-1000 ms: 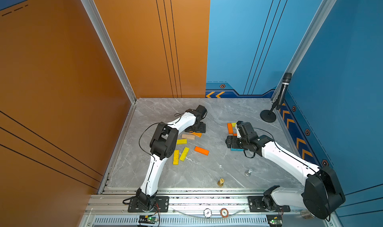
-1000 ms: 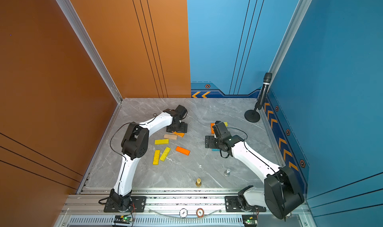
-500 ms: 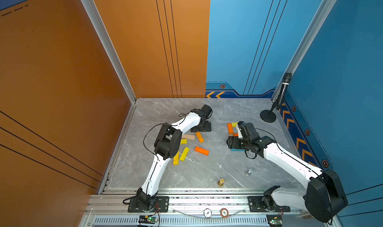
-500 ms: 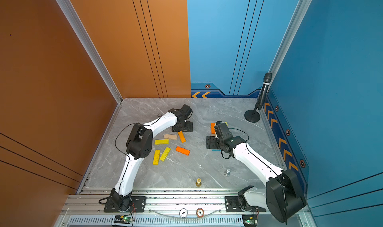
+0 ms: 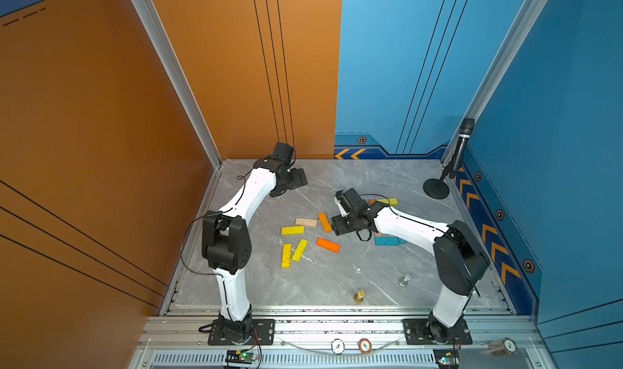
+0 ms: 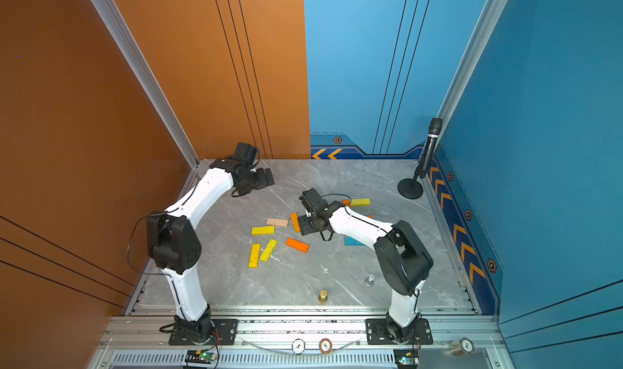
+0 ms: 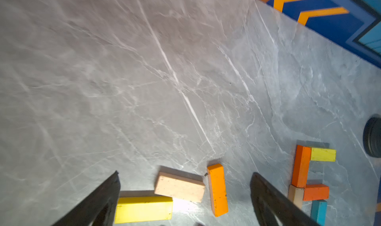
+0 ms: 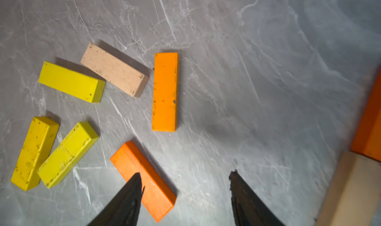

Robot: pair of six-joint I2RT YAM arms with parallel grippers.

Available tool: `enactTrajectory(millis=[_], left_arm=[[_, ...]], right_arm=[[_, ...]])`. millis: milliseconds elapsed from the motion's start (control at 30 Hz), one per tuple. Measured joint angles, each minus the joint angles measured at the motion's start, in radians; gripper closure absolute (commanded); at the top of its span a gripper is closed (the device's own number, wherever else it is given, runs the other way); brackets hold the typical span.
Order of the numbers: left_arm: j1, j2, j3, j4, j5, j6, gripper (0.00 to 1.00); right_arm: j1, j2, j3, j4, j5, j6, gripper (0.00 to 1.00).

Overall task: Assemble the number 6 with building blocks
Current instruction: Adjust the building block at the center of the board.

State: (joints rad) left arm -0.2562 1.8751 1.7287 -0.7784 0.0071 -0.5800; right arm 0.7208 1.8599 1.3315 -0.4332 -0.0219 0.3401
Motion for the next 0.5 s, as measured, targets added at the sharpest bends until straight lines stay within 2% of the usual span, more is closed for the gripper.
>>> enactTrajectory(millis=[300,500], left_arm=[[0.029,-0.163,-0.251,-0.003,-0.003,0.042,0.00],[0.052,-0.264,-0.338,-0.003,-0.003,0.064,0.00]], right_arm=[[0.058,0.269,0.257,-0.063,0.032,0.036,0.51],[0.060,0.306,0.312,-0.085,0.079,0.084,0.56]])
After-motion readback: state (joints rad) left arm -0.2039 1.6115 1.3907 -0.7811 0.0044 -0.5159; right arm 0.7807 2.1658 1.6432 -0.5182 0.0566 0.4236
